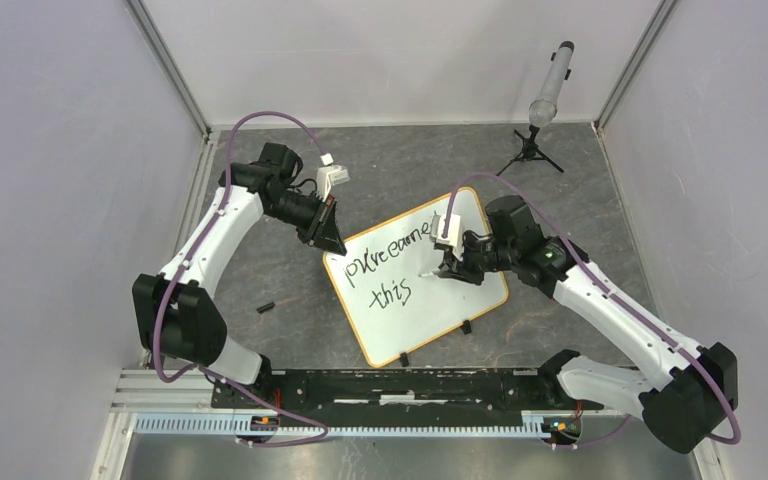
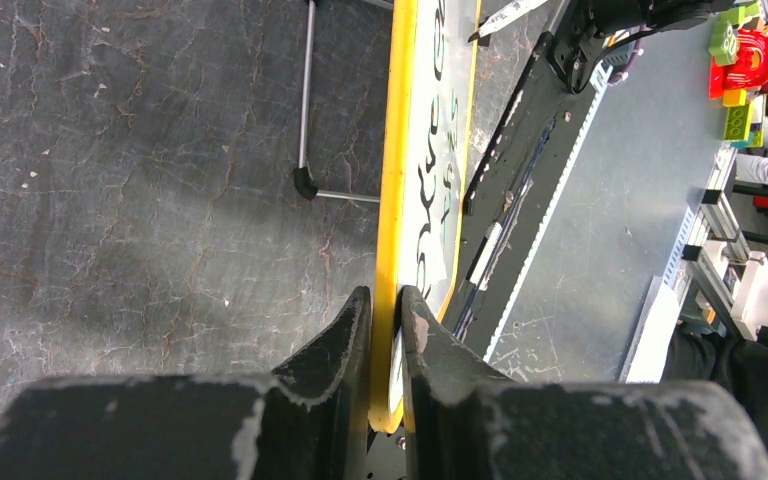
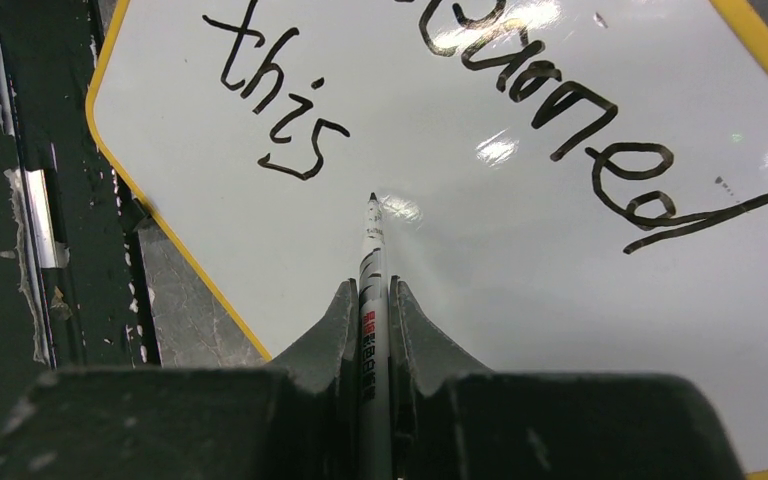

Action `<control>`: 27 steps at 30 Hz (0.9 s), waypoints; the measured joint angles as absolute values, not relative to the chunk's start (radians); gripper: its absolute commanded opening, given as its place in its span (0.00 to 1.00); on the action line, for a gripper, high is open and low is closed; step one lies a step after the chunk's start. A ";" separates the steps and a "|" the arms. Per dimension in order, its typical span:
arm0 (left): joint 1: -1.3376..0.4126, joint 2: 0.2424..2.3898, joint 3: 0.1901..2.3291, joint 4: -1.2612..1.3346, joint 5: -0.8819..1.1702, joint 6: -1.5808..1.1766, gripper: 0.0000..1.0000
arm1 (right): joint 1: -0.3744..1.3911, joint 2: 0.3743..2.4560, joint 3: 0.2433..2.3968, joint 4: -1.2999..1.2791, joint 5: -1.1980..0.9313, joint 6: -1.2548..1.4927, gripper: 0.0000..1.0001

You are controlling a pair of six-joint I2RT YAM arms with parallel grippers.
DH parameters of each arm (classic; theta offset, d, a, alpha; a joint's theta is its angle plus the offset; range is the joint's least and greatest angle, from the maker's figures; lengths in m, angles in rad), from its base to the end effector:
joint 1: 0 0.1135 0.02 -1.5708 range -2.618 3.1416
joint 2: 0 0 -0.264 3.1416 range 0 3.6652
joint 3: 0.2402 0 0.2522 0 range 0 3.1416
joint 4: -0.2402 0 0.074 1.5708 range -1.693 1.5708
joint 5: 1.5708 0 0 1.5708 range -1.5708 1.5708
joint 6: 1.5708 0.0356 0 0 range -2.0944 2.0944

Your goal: Write a sentence on the whiteboard

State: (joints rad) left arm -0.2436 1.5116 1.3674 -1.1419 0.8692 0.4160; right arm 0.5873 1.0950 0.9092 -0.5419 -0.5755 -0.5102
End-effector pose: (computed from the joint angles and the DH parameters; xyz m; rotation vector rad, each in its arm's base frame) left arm 0.2678 -0.0946 0.3081 0.9900 2.3663 -1.1521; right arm 0.1794 0.1427 0.2928 -1.4170 1.7498 0.6987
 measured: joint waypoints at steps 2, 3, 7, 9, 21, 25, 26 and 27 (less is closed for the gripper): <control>-0.244 1.512 1.367 -1.142 0.869 0.416 0.03 | 0.589 1.098 0.899 -0.540 -0.575 -0.514 0.00; -0.244 1.512 1.367 -1.142 0.869 0.416 0.02 | 0.589 1.099 0.894 -0.540 -0.575 -0.516 0.00; -0.244 1.512 1.367 -1.142 0.868 0.416 0.02 | 0.589 1.104 0.880 -0.538 -0.564 -0.522 0.00; -0.244 1.512 1.367 -1.142 0.867 0.416 0.02 | 0.589 1.105 0.875 -0.537 -0.564 -0.525 0.00; -0.244 1.512 1.367 -1.141 0.867 0.416 0.02 | 0.595 1.084 0.831 -0.540 -0.564 -0.533 0.00; -0.244 1.512 1.367 -1.140 0.867 0.416 0.02 | 0.596 1.086 0.841 -0.549 -0.551 -0.537 0.00; -0.244 1.512 1.367 -1.140 0.867 0.416 0.02 | 0.596 1.088 0.847 -0.554 -0.548 -0.538 0.00; -0.244 1.512 1.367 -1.140 0.867 0.416 0.02 | 0.595 1.092 0.858 -0.559 -0.541 -0.539 0.00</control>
